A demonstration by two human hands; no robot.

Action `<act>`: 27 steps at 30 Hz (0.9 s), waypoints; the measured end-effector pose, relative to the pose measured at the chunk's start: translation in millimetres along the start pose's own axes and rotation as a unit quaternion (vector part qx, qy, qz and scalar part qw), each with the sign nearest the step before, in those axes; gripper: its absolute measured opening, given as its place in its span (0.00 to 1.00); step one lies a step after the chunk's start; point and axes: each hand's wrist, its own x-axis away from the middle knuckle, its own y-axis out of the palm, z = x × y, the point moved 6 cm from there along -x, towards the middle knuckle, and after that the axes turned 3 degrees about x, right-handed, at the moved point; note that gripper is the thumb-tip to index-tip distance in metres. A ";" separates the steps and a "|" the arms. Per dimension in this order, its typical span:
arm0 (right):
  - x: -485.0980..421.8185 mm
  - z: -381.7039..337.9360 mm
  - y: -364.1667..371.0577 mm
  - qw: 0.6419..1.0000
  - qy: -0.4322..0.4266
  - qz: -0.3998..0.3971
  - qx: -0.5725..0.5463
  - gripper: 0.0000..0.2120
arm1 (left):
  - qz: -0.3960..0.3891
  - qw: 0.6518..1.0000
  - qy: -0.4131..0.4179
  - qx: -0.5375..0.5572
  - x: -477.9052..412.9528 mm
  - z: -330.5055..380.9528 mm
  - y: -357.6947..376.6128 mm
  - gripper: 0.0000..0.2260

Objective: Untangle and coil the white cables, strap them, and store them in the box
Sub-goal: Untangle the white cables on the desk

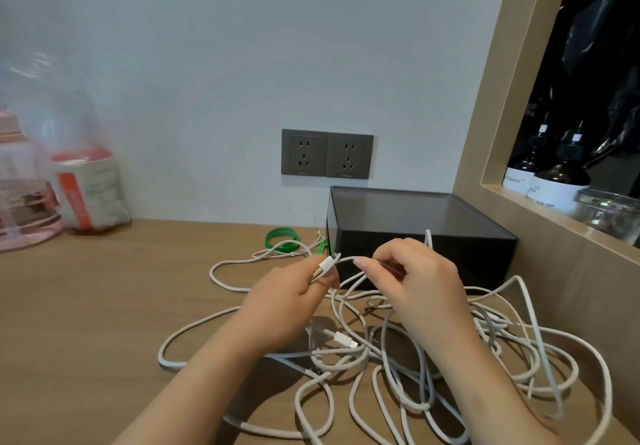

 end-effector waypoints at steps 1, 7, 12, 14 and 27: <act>0.3 -0.3 1.4 1.000 0.002 -0.021 0.005 0.13 | 0.016 0.999 -0.017 0.039 0.1 -2.2 -2.1 0.09; -1.3 -2.4 -7.0 0.983 0.018 -0.090 0.161 0.13 | 0.093 0.873 -0.168 0.448 -1.8 -32.3 -10.6 0.10; -2.9 15.5 -25.3 0.954 0.094 0.032 0.281 0.16 | 0.108 0.807 -0.195 0.548 -0.8 -36.2 -12.8 0.12; -3.4 23.1 -27.5 0.968 0.124 0.048 0.212 0.14 | 0.110 0.848 -0.183 0.486 -1.2 -34.0 -13.5 0.12; 5.4 -12.3 19.0 0.992 -0.003 -0.121 -0.042 0.17 | 0.126 0.838 -0.232 0.478 0.3 -28.9 -8.0 0.20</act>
